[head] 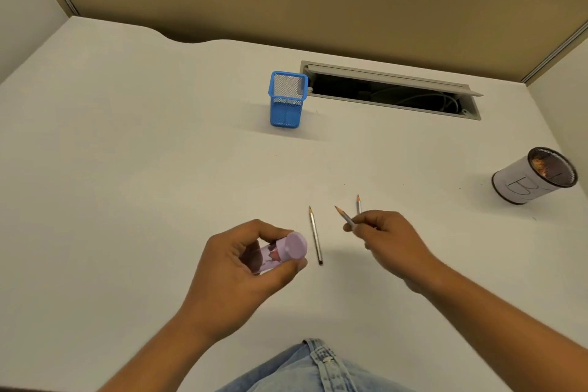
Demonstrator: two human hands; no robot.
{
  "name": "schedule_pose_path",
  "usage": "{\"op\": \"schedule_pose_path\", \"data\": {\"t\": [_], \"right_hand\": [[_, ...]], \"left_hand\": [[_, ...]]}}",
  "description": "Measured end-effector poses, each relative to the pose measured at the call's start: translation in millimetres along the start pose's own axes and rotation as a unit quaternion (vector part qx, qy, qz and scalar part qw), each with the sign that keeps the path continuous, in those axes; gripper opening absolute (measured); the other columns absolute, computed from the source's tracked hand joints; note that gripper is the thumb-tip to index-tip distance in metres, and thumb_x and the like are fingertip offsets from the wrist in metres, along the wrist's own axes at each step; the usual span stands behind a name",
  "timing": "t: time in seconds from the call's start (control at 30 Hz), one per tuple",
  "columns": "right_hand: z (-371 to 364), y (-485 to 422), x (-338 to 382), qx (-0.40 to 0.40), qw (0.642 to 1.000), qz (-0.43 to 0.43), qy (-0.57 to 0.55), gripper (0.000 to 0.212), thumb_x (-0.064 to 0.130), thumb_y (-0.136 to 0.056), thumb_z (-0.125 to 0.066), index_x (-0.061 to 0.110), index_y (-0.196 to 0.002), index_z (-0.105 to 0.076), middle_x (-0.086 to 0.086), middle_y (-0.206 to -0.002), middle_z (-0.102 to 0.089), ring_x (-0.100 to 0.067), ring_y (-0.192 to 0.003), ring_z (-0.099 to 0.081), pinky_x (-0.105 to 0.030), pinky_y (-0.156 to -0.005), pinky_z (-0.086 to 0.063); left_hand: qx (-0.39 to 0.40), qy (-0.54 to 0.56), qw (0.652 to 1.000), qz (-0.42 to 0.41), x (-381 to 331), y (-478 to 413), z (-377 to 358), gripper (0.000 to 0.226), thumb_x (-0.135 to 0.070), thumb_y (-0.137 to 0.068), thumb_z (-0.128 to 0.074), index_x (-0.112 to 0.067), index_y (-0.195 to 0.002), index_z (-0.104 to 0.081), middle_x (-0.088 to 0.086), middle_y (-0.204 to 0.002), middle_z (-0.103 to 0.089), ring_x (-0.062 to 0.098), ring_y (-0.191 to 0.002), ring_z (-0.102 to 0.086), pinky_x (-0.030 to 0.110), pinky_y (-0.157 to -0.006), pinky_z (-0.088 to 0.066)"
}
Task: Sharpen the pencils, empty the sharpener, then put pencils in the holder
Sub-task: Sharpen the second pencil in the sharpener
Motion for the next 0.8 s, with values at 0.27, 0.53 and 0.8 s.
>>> {"op": "schedule_pose_path", "data": {"t": [0.27,0.53,0.8], "right_hand": [[-18.1,-47.1,-23.3,-0.082,0.99,-0.018,0.111,0.018,0.018,-0.078,-0.062,0.019,-0.09,-0.076,0.004,-0.083,-0.072,-0.019,-0.079,-0.067,-0.023,-0.065,-0.048],[-21.0,-65.5,-24.4,-0.115,0.984,-0.029,0.13,0.02,0.024,-0.079,-0.07,0.017,-0.098,-0.07,-0.001,-0.089,-0.072,-0.022,-0.081,-0.067,-0.027,-0.069,-0.052],[-24.7,-71.1,-26.9,-0.114,0.983,-0.026,0.143,0.023,0.026,-0.078,-0.076,0.014,-0.096,-0.071,-0.003,-0.093,-0.072,-0.023,-0.084,-0.067,-0.028,-0.073,-0.053]], "left_hand": [[0.012,0.02,0.999,0.032,8.9,6.5,-16.5,0.022,-0.034,-0.059,-0.079,-0.029,-0.079,-0.074,-0.018,-0.06,-0.067,0.002,-0.049,-0.052,0.012,-0.053,-0.045],[0.042,0.011,0.998,0.046,7.8,10.7,-26.6,0.019,-0.01,-0.068,-0.085,-0.02,-0.081,-0.075,-0.023,-0.054,-0.063,-0.002,-0.049,-0.056,0.003,-0.052,-0.04],[0.052,0.018,0.997,0.056,8.4,11.5,-30.9,0.02,-0.009,-0.069,-0.085,-0.021,-0.08,-0.074,-0.023,-0.053,-0.062,-0.003,-0.048,-0.054,0.004,-0.053,-0.04]]}}
Point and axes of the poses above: each hand's wrist, its own y-axis away from the middle knuckle, its own z-axis out of the back of the hand, x = y × z, the point moved 8 cm from there along -y, towards the middle knuckle
